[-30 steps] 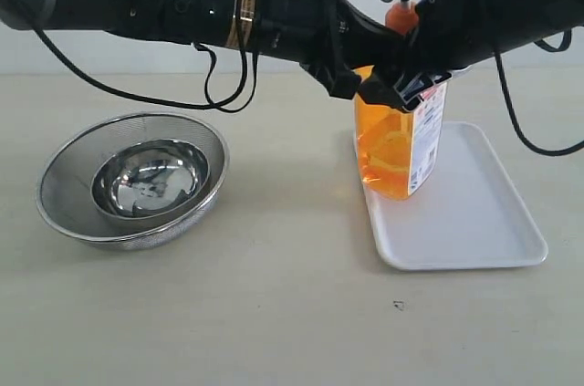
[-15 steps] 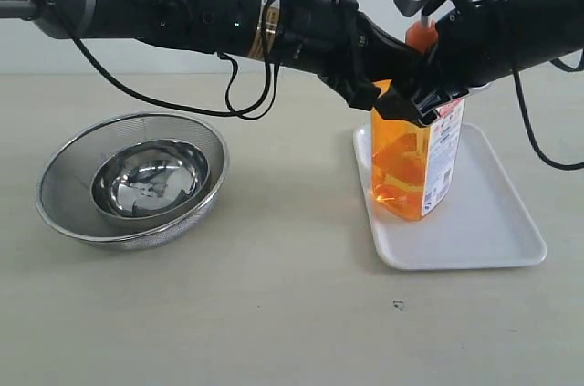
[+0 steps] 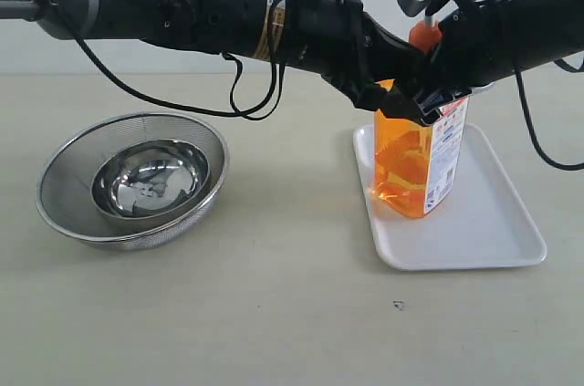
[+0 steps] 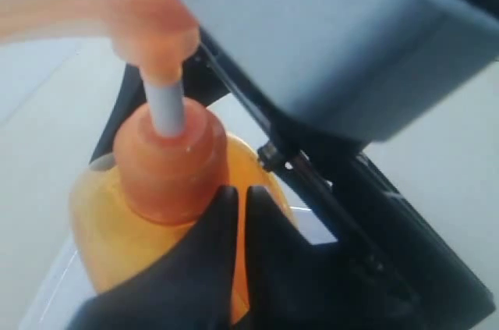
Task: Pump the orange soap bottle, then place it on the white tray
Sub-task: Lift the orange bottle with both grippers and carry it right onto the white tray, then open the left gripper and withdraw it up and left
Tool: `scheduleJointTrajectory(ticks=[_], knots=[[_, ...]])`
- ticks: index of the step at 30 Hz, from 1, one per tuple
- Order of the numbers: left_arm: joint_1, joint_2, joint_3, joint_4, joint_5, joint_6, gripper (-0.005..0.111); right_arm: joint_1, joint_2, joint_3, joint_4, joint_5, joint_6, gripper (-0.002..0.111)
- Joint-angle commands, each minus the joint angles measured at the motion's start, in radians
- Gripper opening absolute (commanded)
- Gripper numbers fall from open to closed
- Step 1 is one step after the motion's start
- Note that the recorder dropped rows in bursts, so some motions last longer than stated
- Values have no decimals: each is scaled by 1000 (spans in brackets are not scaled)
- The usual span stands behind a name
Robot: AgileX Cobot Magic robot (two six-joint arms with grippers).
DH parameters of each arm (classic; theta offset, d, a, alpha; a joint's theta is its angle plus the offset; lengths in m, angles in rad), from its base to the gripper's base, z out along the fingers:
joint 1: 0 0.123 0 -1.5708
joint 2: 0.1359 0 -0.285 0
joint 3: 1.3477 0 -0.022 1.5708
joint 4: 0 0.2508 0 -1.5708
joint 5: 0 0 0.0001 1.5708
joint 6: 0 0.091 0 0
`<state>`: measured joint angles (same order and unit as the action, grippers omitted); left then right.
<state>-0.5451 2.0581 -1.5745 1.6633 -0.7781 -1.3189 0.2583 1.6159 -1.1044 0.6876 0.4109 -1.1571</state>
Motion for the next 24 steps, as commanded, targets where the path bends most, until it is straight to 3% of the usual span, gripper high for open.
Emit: scheduleJointTrajectory(ticks=[1, 13, 21, 24], knots=[[-23, 10, 3, 35, -81, -13, 5, -19, -22, -21, 30, -132, 17, 0], [-23, 10, -11, 37, -63, -13, 5, -19, -20, -21, -22, -127, 75, 2], [-23, 10, -20, 53, -57, -26, 5, -19, -20, -21, -27, -118, 99, 48], [-16, 8, -20, 64, -28, -27, 5, -19, -20, -21, -61, -118, 128, 48]])
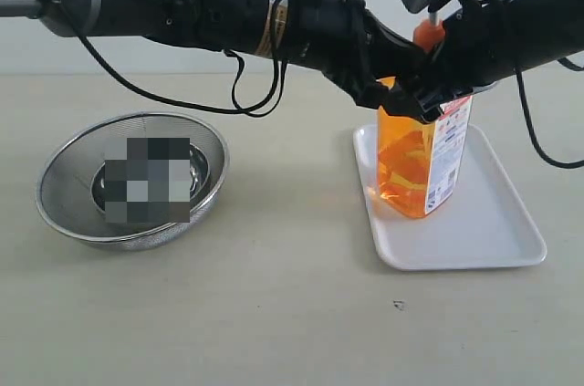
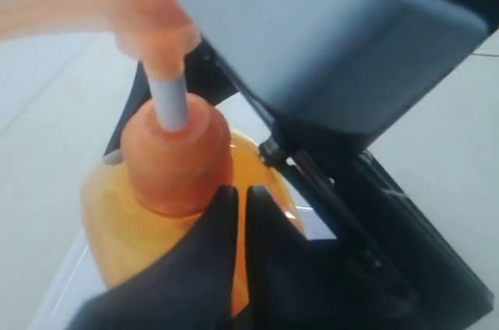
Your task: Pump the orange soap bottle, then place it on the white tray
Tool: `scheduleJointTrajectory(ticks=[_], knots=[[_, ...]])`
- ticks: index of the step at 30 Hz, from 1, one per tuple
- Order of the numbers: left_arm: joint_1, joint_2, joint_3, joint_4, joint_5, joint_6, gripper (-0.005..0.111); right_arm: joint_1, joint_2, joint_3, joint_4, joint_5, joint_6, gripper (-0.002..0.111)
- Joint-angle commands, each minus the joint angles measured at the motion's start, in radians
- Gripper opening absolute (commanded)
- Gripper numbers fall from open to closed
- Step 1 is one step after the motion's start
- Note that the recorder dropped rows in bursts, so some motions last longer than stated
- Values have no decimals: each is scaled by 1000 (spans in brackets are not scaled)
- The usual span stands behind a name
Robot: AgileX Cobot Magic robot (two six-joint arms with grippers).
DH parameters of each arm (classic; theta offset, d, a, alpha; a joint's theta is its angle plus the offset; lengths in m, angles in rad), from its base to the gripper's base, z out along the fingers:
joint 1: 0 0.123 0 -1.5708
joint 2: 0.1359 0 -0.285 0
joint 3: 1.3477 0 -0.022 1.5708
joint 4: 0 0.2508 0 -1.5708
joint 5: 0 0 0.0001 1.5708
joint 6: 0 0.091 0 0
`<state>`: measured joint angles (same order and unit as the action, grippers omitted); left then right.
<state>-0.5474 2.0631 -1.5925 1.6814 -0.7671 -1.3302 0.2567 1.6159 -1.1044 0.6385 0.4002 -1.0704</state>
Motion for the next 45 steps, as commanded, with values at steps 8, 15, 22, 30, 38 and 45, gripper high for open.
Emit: scheduleJointTrajectory(ticks=[8, 15, 22, 30, 38, 45], knots=[[56, -59, -2, 63, -17, -32, 5, -18, -20, -21, -54, -103, 88, 48], [121, -83, -2, 63, -53, -110, 5, -18, -20, -21, -54, -80, 102, 48], [180, -83, 17, 63, -70, -176, 5, -18, -20, -21, -54, -76, 111, 48], [248, -83, 149, 63, -67, -165, 5, -18, -20, -21, -59, -63, 126, 48], [293, -124, 227, 63, -64, -146, 5, -18, -20, -21, -62, -63, 181, 71], [298, -172, 263, 63, -43, -120, 5, -18, -20, -21, -73, -61, 209, 72]])
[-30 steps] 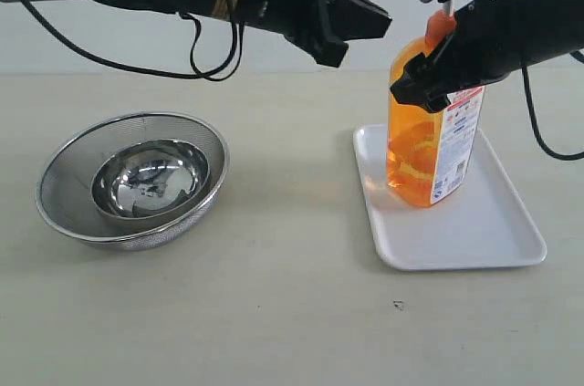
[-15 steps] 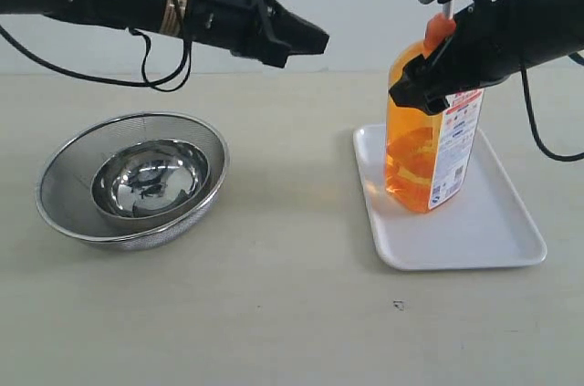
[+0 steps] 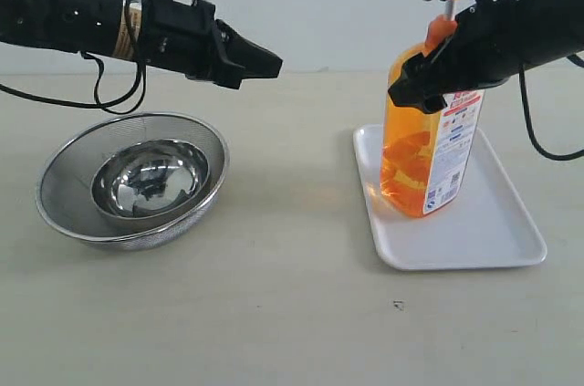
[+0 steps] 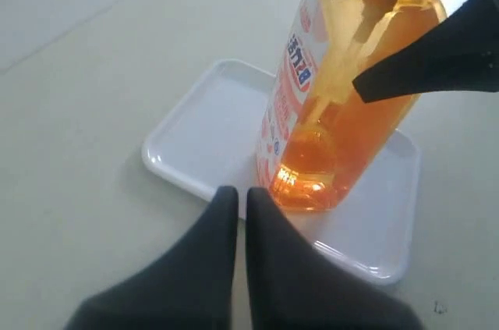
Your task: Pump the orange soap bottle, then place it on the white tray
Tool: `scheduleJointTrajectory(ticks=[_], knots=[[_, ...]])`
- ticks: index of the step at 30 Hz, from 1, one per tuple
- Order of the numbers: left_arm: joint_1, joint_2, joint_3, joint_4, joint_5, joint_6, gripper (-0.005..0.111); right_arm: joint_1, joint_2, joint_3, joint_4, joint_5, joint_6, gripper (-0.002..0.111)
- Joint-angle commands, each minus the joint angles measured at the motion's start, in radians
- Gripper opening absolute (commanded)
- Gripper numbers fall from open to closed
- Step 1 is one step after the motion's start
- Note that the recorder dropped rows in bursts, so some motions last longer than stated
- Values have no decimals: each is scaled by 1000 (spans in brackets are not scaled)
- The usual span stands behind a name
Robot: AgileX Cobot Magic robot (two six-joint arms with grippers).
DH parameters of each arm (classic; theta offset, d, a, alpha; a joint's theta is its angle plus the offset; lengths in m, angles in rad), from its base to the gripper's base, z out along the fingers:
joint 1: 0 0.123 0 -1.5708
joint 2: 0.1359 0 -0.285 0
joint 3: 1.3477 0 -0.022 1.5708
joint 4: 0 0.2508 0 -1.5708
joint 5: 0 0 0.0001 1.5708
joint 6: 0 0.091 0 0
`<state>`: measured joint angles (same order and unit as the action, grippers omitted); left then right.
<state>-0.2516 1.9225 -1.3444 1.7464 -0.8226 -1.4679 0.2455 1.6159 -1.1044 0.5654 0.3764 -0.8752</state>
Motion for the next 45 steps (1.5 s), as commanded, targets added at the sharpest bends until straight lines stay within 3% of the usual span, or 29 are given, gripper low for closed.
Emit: scheduleJointTrajectory(ticks=[1, 6, 14, 45], knots=[[2, -33, 17, -2, 12, 18, 5, -6, -20, -21, 0, -37, 14, 72], [2, -37, 17, -2, 12, 18, 5, -6, -20, -21, -66, -37, 91, 72], [2, -37, 17, -2, 12, 18, 5, -6, -20, -21, -244, -21, 253, 105], [59, -37, 17, -2, -3, 6, 5, -6, -131, -21, -257, 193, 237, 105]])
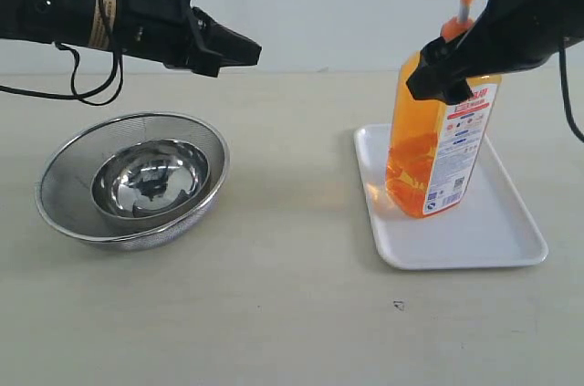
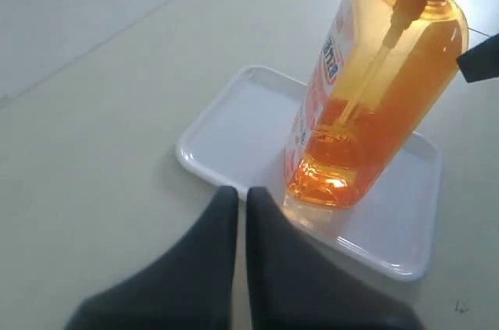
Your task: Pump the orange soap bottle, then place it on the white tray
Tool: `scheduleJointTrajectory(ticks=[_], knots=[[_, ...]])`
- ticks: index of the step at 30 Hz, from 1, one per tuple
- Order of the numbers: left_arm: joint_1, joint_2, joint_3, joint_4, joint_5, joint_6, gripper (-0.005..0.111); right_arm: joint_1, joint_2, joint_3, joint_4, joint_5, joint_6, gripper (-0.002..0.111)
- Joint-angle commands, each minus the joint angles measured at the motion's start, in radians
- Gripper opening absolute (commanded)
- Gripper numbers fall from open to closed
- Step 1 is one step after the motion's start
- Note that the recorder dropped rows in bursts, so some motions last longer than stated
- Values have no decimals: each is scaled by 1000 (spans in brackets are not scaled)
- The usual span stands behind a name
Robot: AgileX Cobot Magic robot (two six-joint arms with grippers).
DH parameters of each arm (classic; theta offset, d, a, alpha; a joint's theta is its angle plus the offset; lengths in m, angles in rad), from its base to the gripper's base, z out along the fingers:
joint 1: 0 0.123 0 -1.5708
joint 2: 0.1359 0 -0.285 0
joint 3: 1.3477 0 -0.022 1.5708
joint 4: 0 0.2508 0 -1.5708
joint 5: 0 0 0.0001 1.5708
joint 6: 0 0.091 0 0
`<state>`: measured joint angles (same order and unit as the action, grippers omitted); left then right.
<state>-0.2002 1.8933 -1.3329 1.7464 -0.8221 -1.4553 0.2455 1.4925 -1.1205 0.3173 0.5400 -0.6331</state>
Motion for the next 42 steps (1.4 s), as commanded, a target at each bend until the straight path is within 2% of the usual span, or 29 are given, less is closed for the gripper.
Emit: scheduleJointTrajectory(ticks=[1, 16, 34, 42], knots=[[7, -8, 6, -2, -3, -6, 5, -6, -8, -4, -9, 37, -5, 105], [9, -8, 6, -2, 3, -6, 5, -6, -146, -4, -9, 175, 27, 105], [9, -8, 6, -2, -3, 16, 5, -6, -214, -4, 24, 665, 33, 105], [9, -8, 6, -2, -12, 16, 5, -6, -214, -4, 98, 681, 18, 105]])
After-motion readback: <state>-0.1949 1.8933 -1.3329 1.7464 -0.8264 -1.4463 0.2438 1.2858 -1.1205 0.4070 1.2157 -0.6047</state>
